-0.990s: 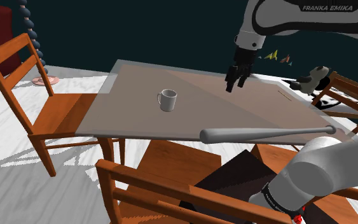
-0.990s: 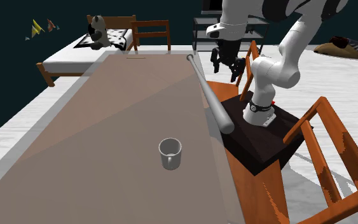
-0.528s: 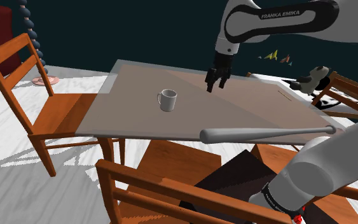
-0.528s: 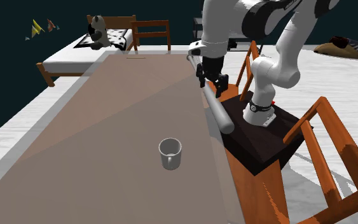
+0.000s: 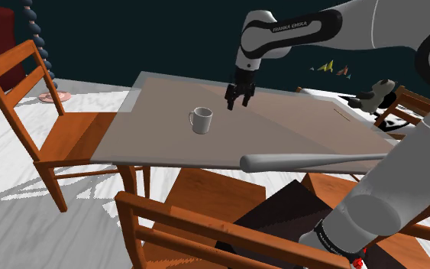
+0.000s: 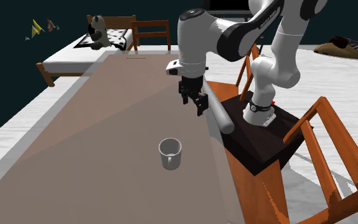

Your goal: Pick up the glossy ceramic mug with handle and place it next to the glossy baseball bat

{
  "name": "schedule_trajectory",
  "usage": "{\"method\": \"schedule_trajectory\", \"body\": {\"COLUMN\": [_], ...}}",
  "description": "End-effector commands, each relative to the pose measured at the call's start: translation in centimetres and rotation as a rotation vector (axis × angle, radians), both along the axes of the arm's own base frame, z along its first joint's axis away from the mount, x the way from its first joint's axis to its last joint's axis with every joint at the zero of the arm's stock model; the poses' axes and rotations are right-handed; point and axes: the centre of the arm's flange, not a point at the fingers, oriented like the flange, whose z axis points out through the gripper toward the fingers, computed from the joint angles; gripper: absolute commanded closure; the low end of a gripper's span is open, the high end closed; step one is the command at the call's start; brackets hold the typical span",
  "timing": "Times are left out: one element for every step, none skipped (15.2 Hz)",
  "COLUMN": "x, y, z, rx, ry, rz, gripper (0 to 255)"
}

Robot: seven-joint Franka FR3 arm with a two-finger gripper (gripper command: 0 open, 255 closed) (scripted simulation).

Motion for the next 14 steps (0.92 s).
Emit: {"method": "schedule_trajectory", "body": {"x": [2.4, 3.6, 4.7, 5.9, 7.0, 8.2, 9.3, 10.5, 11.6, 12.8, 14.0, 14.5, 14.5, 14.4], "y": [0.4, 0.5, 0.6, 0.7, 0.8, 0.9, 1.0, 1.1, 1.2, 1.3, 1.4, 1.5, 1.5, 1.5], "z": [-1.5, -2.1, -2.7, -3.2, -3.8, -4.4, -5.0, -5.6, -6.2, -6.8, -7.4, -7.6, -8.2, -8.7], "rx": [0.006, 0.009, 0.012, 0.015, 0.018, 0.021, 0.024, 0.027, 0.03, 0.033, 0.036, 0.037, 0.037, 0.037], "ry": [-0.002, -0.003, -0.004, -0.005, -0.006, -0.007, -0.008, -0.01, -0.011, -0.012, -0.013, -0.013, -0.013, -0.013], "rz": [-0.003, -0.004, -0.006, -0.007, -0.008, -0.009, -0.011, -0.012, -0.013, -0.015, -0.016, -0.016, -0.016, -0.016], "gripper": [0, 0, 0, 0, 0, 0, 0, 0, 0, 0, 0, 0, 0, 0]}}
